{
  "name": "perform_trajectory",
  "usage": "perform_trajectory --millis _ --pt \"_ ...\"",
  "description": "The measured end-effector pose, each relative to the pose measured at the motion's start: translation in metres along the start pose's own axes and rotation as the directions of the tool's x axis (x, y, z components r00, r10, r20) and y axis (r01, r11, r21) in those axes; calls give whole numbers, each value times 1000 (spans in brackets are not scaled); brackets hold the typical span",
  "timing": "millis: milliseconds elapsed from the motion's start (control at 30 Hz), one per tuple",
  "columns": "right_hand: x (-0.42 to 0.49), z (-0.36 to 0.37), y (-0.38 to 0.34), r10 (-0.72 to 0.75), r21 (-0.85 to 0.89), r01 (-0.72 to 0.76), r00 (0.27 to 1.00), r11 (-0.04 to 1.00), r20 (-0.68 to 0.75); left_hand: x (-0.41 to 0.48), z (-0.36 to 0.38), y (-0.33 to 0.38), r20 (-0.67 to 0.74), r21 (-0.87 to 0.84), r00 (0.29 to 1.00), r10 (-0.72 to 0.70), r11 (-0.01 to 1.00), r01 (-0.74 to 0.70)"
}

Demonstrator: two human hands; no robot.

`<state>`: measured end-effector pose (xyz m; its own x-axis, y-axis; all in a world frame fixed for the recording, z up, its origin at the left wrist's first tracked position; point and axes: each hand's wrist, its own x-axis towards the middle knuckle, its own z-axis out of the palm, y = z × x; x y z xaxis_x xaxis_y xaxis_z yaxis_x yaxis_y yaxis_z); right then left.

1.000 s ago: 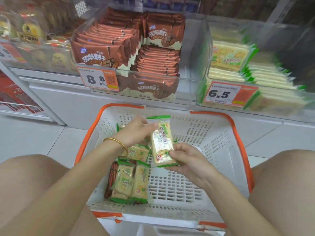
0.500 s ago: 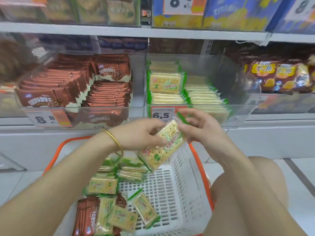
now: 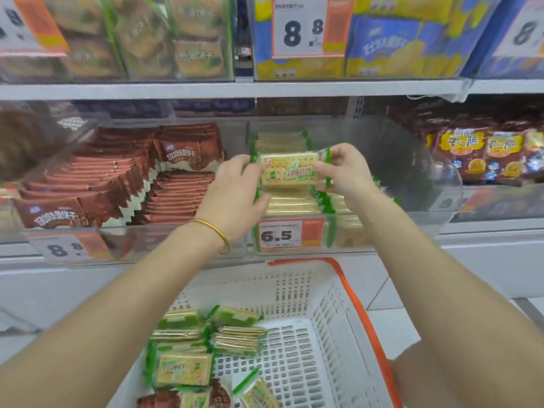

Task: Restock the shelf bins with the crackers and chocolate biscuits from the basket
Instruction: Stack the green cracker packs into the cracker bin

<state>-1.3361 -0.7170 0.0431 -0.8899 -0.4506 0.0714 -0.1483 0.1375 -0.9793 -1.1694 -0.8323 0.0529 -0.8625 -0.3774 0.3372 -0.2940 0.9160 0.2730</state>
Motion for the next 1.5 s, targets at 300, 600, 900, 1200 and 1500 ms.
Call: perform_trajectory --millis 300,600,900,1200,1500 --pt "17 15 6 -71 -570 27 996 822 -56 -11 15 -6 -38 42 997 69 997 -67" --pt "7 9 3 -50 -517 18 998 856 -46 -43 19 -14 -216 -40 967 138 988 -150" --pt "-140 24 17 -35 -222 138 910 965 413 -134 58 -54 73 -19 956 286 958 -285" --pt "-211 121 231 661 -777 311 409 547 629 -166 95 -85 552 116 832 -58 993 -8" --pt "-226 121 269 598 -730 319 423 605 681 -166 109 -81 654 145 751 -90 989 -8"
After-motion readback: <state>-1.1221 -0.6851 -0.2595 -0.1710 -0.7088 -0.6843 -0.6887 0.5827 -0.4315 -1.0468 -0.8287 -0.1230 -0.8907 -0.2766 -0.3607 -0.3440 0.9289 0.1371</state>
